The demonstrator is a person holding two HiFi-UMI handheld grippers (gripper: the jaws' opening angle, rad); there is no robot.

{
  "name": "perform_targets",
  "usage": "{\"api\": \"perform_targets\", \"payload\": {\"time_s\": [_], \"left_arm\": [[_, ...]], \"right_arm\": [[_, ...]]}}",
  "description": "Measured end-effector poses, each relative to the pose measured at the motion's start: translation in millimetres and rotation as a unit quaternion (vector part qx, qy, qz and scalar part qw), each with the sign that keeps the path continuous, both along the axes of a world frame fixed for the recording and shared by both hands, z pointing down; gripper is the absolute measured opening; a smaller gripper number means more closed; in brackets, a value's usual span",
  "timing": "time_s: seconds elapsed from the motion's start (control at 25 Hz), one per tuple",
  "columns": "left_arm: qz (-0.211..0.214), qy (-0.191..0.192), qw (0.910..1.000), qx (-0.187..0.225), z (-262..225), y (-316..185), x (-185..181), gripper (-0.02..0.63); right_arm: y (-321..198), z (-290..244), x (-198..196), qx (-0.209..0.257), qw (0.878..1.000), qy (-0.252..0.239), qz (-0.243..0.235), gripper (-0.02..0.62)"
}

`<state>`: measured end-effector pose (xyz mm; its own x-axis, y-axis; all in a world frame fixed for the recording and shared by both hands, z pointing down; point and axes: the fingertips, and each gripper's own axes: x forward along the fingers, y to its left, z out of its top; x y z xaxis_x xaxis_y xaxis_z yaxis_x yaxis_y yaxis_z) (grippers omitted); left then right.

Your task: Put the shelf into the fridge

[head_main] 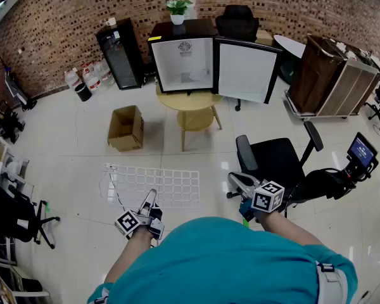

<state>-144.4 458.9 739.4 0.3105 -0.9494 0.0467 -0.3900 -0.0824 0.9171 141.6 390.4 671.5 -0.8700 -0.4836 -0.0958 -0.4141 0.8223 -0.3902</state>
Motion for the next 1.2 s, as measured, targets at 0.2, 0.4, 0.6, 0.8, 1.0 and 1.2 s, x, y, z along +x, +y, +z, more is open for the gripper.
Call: {"api": "perform_targets", "payload": {"time_s": [0.2, 0.4, 0.6, 0.8, 1.0, 1.2], "left_arm": [[-0.019, -0.01, 0.9997, -0.011, -5, 2, 12, 0.031], [0.003, -0.053, 0.9934, 0.102, -41, -6, 27, 0.031], [0.024, -0.133, 0.9809, 0.14, -40, -33, 70, 0.031], [0.045, -0.175, 0.9776, 0.108, -12, -41, 66, 0.031], [0.057, -0.163, 0.9772, 0.124, 1, -52, 15, 0.031], [0.083, -0.17, 0.973, 0.132, 0, -78, -70, 0.031]], "right_arm": [[-2, -4, 16, 0.005, 1.0, 0.009, -0.003, 0.002], [0, -15, 29, 0.002, 1.0, 0.02, -0.004, 0.003], [-22, -3, 56, 0.018, 0.999, 0.034, -0.019, 0.002], [-32, 6, 38, 0.014, 0.999, 0.04, -0.023, 0.002], [-43, 14, -10, 0.018, 0.999, 0.05, -0.013, 0.002], [-67, -2, -89, 0.03, 0.997, 0.071, 0.01, 0.002]]}}
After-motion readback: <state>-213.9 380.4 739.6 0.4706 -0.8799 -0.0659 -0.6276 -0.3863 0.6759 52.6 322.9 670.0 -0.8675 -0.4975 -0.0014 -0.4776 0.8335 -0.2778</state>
